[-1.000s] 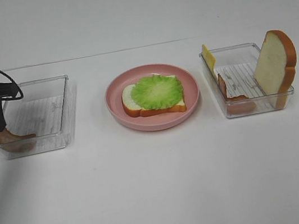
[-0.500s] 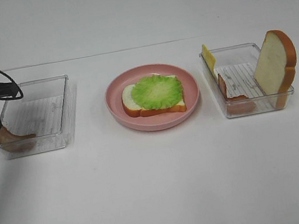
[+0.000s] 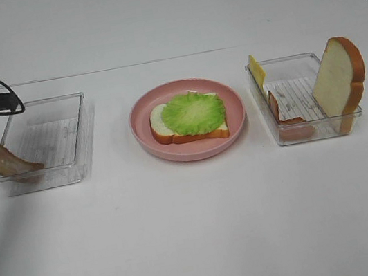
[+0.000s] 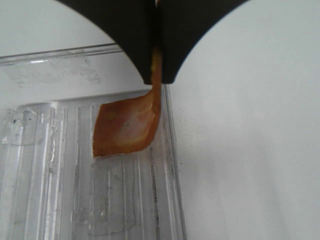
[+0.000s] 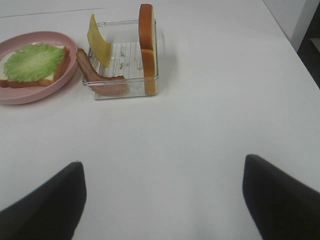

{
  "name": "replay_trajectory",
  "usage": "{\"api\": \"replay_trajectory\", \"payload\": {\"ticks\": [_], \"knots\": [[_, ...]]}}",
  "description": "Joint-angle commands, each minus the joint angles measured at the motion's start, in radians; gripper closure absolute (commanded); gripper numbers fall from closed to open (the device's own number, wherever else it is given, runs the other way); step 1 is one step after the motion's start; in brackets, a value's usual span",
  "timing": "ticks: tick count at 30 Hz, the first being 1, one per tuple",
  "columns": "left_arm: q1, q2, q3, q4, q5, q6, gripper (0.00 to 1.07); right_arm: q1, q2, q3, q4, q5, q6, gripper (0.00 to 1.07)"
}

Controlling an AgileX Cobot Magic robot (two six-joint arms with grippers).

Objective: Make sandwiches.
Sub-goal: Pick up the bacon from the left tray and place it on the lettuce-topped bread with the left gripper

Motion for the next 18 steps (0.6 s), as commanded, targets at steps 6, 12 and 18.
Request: {"api": "replay_trajectory", "payload": {"ticks": [6, 12, 18], "knots": [[-0.002, -0.145, -0.002, -0.078, 0.002, 0.002, 1.07, 0.002, -0.031, 0.002, -0.006, -0.01, 0.005, 0.28], [-0.01, -0.194, -0.063, -0.194, 0.029, 0.002, 1.07, 0.002, -0.031, 0.002, -0.006, -0.01, 0.005, 0.28], [-0.103, -0.195, -0.219, -0.287, -0.013, 0.021, 1.07, 0.002, -0.031, 0.002, -0.006, -0.01, 0.005, 0.28]]}}
